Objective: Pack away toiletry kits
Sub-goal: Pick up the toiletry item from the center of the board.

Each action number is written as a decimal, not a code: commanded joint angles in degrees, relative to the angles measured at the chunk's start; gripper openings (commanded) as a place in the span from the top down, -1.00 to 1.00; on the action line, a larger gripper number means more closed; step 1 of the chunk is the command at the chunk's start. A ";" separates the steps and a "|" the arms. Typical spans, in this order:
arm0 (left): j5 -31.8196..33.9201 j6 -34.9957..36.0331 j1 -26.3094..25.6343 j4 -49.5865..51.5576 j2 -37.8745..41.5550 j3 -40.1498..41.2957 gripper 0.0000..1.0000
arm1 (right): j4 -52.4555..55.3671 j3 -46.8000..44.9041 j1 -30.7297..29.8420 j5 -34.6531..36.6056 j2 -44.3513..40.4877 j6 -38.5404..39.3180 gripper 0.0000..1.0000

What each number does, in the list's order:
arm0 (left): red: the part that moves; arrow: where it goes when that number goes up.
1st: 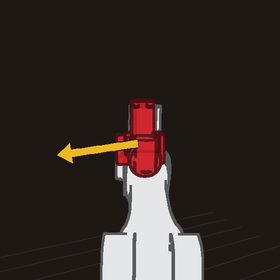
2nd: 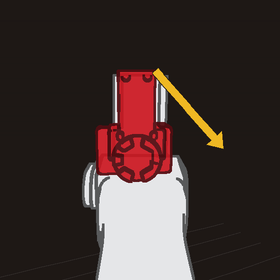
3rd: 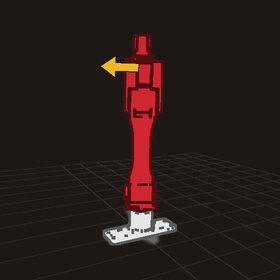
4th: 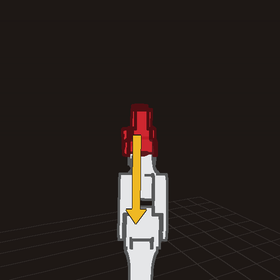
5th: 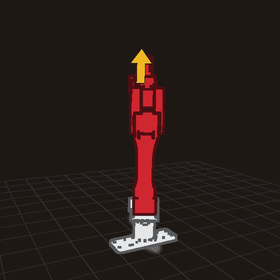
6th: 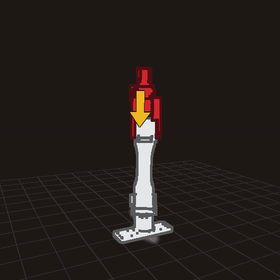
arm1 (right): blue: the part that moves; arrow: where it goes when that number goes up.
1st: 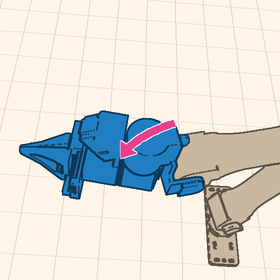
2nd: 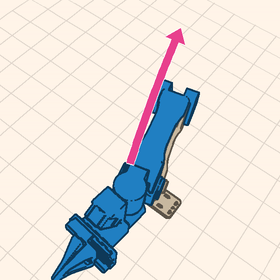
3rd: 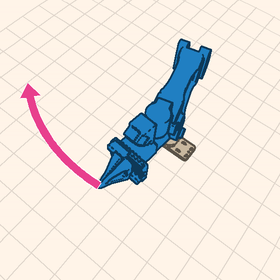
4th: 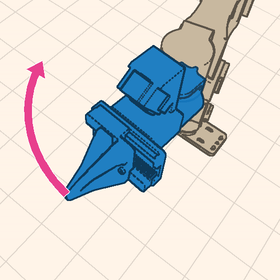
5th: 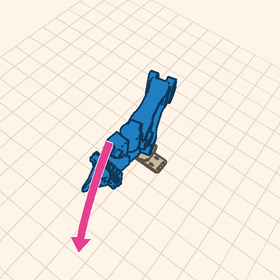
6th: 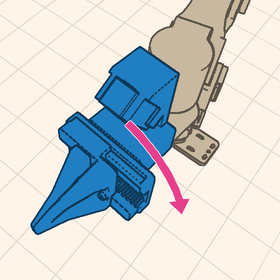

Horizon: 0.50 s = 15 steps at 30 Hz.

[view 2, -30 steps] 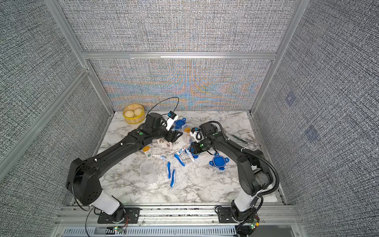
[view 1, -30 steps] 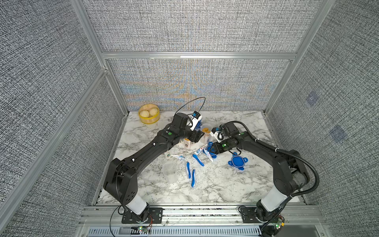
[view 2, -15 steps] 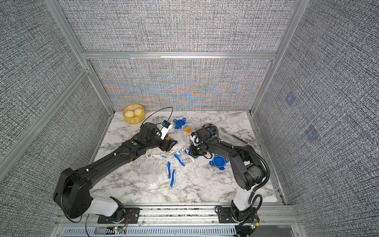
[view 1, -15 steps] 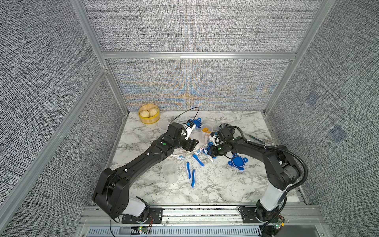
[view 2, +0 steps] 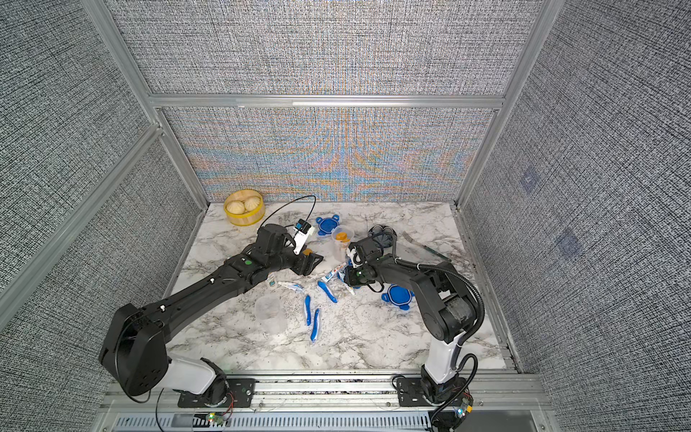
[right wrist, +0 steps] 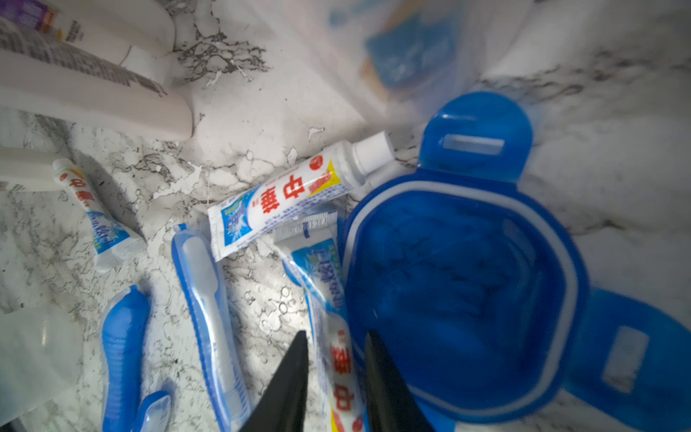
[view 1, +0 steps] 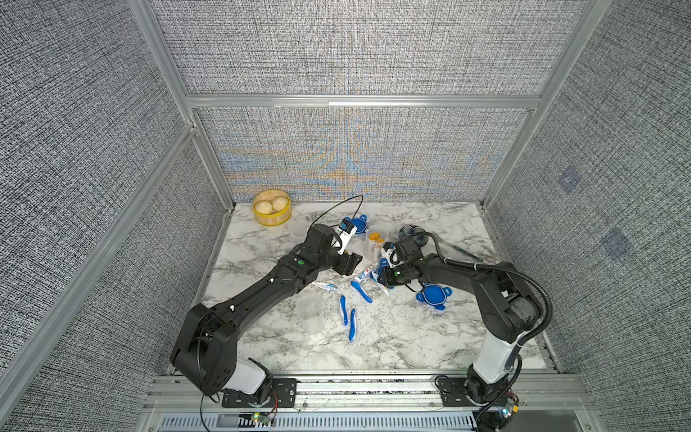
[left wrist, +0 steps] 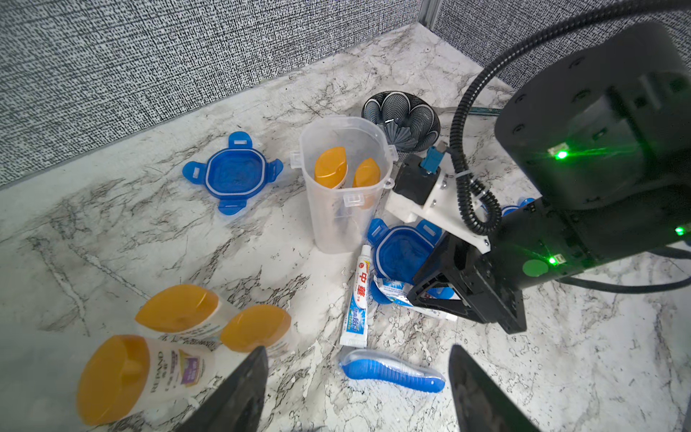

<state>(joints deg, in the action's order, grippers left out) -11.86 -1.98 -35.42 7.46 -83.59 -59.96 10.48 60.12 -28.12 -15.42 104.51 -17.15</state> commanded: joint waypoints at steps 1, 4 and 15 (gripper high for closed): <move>1.30 -0.21 0.16 -1.35 -0.06 -0.09 -0.49 | -0.38 0.11 -0.26 1.52 0.11 0.51 0.53; 1.47 -0.30 0.16 -1.49 -0.17 -0.15 -0.48 | 0.27 0.33 -0.34 2.22 -0.17 1.13 0.62; 2.41 0.02 0.17 -1.60 -0.52 -1.11 -0.47 | 0.82 -1.93 -0.40 2.66 -7.53 5.59 0.93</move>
<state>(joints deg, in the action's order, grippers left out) -10.20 -1.98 -35.42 7.16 -84.16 -60.62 10.96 58.89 -28.47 -12.91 98.98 -14.31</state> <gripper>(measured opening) 0.732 0.049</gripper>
